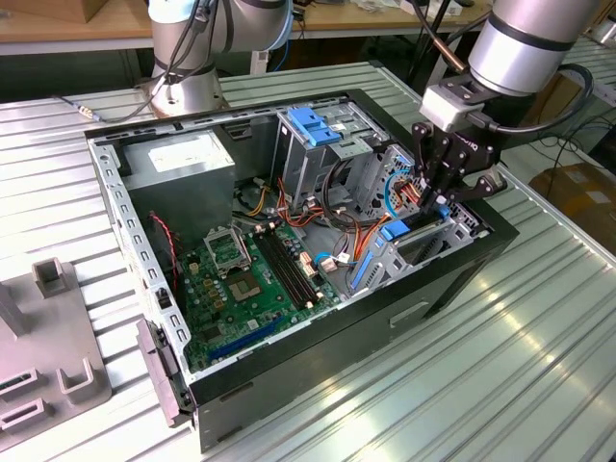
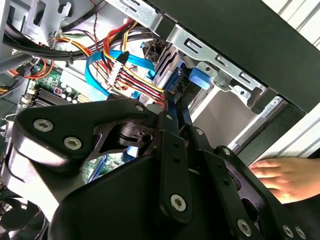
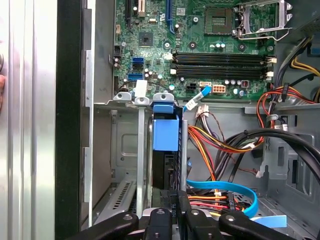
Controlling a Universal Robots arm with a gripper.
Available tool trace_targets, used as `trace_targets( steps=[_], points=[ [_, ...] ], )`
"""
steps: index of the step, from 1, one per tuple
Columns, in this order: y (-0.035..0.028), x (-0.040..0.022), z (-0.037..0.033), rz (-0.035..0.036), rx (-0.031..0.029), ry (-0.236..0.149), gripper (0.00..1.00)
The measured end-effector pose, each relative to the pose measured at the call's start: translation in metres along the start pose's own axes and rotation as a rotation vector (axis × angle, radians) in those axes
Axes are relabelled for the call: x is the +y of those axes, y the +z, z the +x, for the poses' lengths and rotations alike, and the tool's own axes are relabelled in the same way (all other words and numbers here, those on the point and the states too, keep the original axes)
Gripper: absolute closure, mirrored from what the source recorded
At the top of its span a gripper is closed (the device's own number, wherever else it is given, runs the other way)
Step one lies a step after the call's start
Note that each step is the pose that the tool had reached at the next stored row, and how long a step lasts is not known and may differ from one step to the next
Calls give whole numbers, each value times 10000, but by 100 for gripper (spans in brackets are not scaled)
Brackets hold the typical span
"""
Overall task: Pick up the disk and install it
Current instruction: 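Insert the first disk wire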
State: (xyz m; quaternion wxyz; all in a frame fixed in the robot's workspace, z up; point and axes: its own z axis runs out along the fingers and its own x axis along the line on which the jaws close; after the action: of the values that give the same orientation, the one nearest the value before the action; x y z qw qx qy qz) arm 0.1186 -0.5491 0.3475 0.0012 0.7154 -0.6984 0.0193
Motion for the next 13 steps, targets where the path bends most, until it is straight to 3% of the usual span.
trace_targets(
  steps=[13],
  points=[
    [18, -13, 1, 0, 2, 6, 83]
  ],
)
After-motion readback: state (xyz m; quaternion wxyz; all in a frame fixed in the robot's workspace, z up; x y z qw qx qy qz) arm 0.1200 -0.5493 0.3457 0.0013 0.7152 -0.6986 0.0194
